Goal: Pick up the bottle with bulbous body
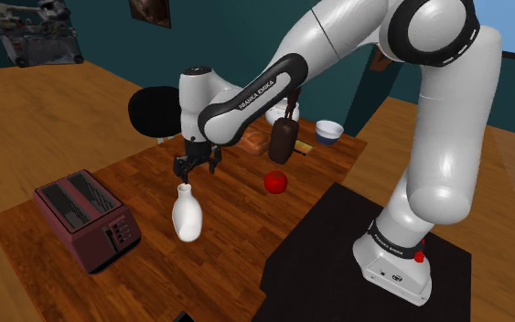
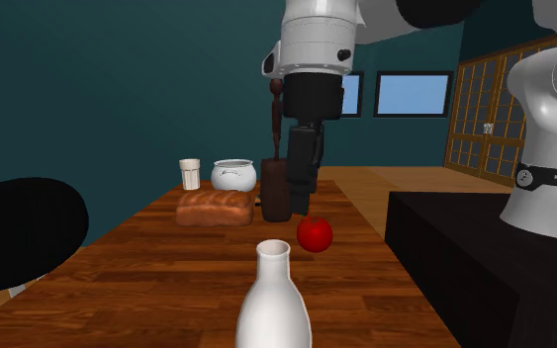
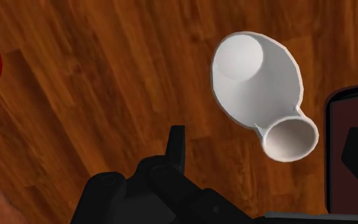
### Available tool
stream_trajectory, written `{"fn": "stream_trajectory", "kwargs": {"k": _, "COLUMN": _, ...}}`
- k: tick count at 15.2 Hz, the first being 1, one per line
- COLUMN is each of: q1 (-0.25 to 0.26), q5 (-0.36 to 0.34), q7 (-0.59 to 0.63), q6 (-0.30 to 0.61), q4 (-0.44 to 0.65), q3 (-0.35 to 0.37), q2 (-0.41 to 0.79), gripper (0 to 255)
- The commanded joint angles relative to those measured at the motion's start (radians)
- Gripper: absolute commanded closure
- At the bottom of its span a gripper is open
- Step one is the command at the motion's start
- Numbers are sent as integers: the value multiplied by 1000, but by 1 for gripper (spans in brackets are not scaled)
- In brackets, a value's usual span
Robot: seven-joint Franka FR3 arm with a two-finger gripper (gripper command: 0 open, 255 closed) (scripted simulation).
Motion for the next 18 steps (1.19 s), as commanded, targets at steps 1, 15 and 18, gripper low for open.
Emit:
{"fn": "stream_trajectory", "kwargs": {"k": 1, "q1": 29, "q5": -37, "q7": 38, "q6": -3, "q4": 76, "q3": -14, "q2": 82, "gripper": 0}}
{"fn": "stream_trajectory", "kwargs": {"k": 15, "q1": 92, "q5": -107, "q7": 101, "q6": 60, "q4": 199, "q3": -63, "q2": 279, "gripper": 255}}
{"fn": "stream_trajectory", "kwargs": {"k": 18, "q1": 92, "q5": -107, "q7": 101, "q6": 59, "q4": 199, "q3": -63, "q2": 278, "gripper": 255}}
